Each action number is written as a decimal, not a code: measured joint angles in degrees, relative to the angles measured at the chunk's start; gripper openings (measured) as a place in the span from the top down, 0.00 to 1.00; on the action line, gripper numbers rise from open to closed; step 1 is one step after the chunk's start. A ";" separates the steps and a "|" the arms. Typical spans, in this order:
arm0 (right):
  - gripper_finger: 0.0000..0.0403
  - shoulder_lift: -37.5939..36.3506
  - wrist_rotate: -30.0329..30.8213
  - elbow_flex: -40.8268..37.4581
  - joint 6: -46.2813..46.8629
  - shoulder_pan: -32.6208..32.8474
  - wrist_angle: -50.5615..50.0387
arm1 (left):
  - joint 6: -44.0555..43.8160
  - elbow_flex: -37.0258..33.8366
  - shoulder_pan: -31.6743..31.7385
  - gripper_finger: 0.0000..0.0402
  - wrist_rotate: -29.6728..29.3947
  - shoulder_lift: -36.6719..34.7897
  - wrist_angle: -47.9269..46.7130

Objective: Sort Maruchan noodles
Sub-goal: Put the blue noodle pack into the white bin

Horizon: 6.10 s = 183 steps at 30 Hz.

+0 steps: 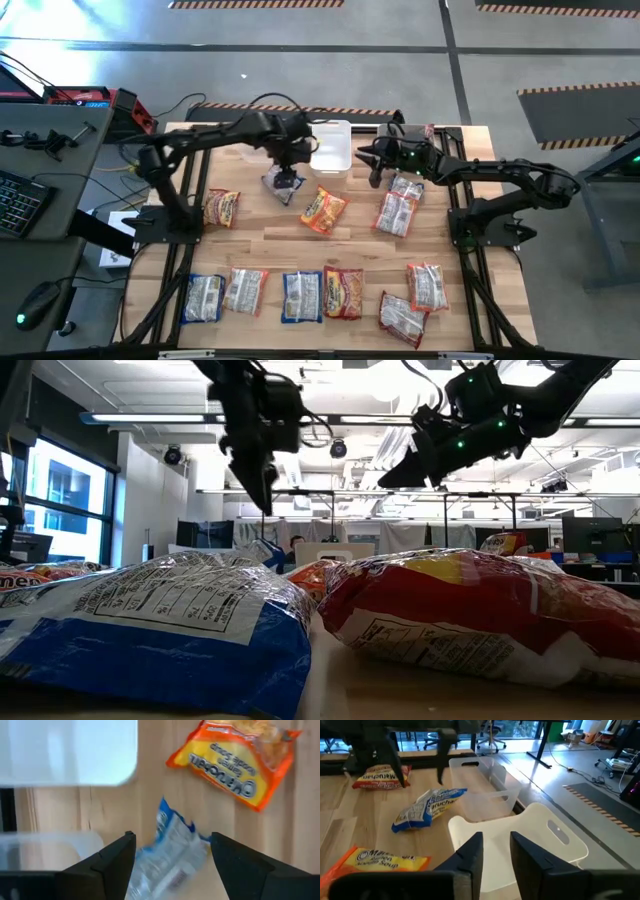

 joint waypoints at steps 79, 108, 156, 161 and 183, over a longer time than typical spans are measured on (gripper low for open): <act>0.53 0.02 1.18 0.02 8.28 12.25 2.45 | -32.99 -34.30 -17.14 0.76 -4.84 -20.39 22.06; 0.98 0.04 4.35 0.02 -0.11 12.15 -3.47 | -29.21 -33.59 -10.11 0.54 -7.63 -15.14 42.08; 0.86 0.07 7.41 0.02 -1.60 12.31 -3.43 | -13.30 -33.14 -5.73 1.00 9.23 -16.54 31.91; 0.74 0.07 5.23 0.02 -1.60 12.31 -3.46 | -13.10 -33.13 -5.80 1.00 16.47 -22.07 32.40; 0.40 0.11 -20.50 1.38 -16.61 16.92 18.41 | -28.33 -33.08 -5.78 1.00 49.02 -28.88 66.75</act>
